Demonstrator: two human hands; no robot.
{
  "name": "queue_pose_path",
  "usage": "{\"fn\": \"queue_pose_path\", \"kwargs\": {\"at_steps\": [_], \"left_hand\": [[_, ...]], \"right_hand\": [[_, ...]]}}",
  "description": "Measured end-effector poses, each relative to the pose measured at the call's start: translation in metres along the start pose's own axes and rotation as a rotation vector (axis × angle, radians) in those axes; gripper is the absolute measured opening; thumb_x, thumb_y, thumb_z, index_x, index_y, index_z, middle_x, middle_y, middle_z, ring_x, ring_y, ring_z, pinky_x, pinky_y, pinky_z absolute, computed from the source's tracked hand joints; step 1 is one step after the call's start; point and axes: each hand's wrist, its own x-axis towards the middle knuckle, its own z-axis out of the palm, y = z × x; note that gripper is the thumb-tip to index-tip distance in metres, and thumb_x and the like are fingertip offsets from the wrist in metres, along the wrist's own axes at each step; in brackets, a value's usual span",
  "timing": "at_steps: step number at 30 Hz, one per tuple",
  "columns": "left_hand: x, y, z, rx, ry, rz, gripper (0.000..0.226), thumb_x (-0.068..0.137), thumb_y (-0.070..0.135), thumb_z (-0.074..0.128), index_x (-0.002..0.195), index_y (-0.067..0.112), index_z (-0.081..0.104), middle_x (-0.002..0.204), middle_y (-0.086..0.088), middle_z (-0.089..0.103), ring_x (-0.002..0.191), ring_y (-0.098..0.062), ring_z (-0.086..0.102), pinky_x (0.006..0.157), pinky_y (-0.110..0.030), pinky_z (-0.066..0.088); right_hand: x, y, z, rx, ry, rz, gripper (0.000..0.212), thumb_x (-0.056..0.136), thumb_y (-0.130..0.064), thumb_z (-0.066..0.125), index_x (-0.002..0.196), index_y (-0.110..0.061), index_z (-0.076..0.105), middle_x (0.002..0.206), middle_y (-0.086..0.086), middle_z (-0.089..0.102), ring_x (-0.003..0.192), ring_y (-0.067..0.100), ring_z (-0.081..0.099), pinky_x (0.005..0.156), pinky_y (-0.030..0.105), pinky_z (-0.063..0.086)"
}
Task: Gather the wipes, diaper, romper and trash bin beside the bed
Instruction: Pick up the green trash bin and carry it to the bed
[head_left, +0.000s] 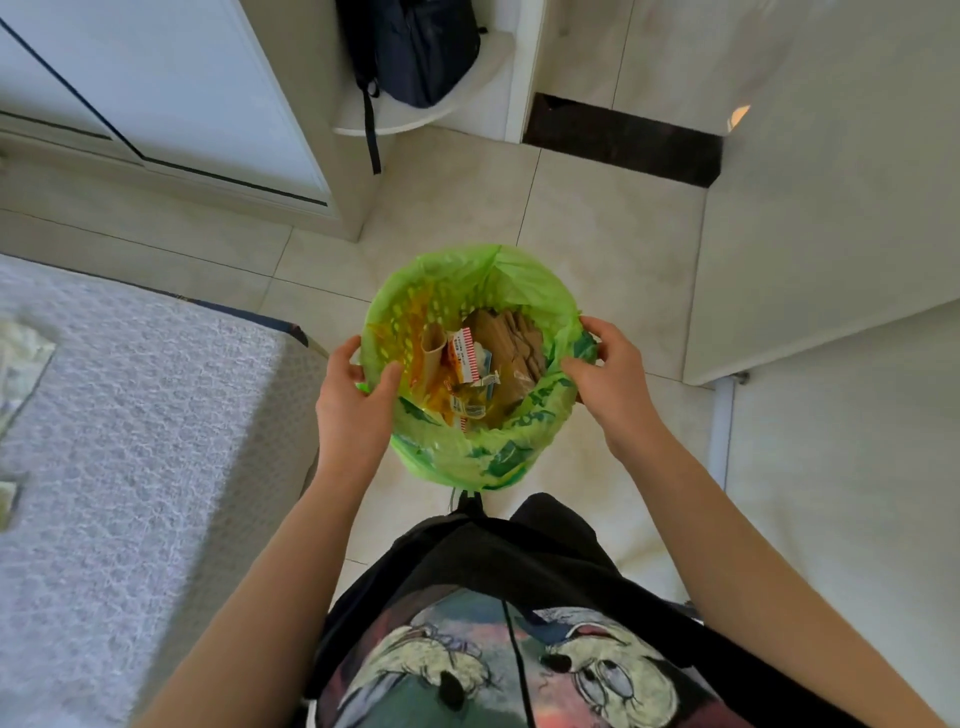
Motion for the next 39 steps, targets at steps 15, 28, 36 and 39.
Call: {"fn": "queue_pose_path", "kwargs": {"at_steps": [15, 28, 36, 39], "left_hand": [[0.067, 0.038, 0.067, -0.236, 0.281, -0.372, 0.019, 0.097, 0.034, 0.052, 0.099, 0.017, 0.060, 0.089, -0.008, 0.068, 0.056, -0.012, 0.068, 0.048, -0.027, 0.055], [0.047, 0.018, 0.087, -0.439, 0.647, -0.617, 0.021, 0.092, 0.021, 0.063, 0.111, 0.014, 0.058, 0.103, -0.010, 0.061, 0.078, -0.023, 0.069, 0.052, -0.034, 0.060], [0.057, -0.050, 0.062, -0.516, 0.697, -0.768, 0.026, 0.094, 0.014, 0.060, 0.119, 0.015, 0.054, 0.109, -0.016, 0.059, 0.085, -0.024, 0.068, 0.052, -0.033, 0.059], [0.070, -0.084, 0.054, -0.529, 0.706, -0.808, 0.024, 0.094, 0.014, 0.058, 0.118, 0.016, 0.053, 0.109, -0.017, 0.059, 0.084, -0.025, 0.069, 0.052, -0.033, 0.059]], "right_hand": [[0.196, -0.086, 0.011, -0.273, -0.437, -0.081, 0.042, 0.083, -0.003, 0.061, 0.117, -0.026, 0.052, 0.102, -0.002, 0.056, 0.087, 0.017, 0.064, 0.075, 0.040, 0.059], [0.252, -0.117, 0.104, -0.570, -0.874, -0.140, 0.032, 0.085, -0.017, 0.063, 0.114, -0.026, 0.055, 0.105, 0.002, 0.059, 0.086, 0.017, 0.067, 0.071, 0.038, 0.061], [0.241, -0.092, 0.208, -0.690, -1.000, -0.018, 0.027, 0.090, -0.009, 0.057, 0.114, -0.023, 0.056, 0.096, 0.001, 0.061, 0.078, 0.012, 0.066, 0.055, 0.028, 0.056], [0.241, -0.073, 0.248, -0.732, -1.020, -0.007, 0.026, 0.090, -0.007, 0.057, 0.110, -0.024, 0.056, 0.095, 0.001, 0.062, 0.077, 0.011, 0.066, 0.051, 0.025, 0.055]]}}
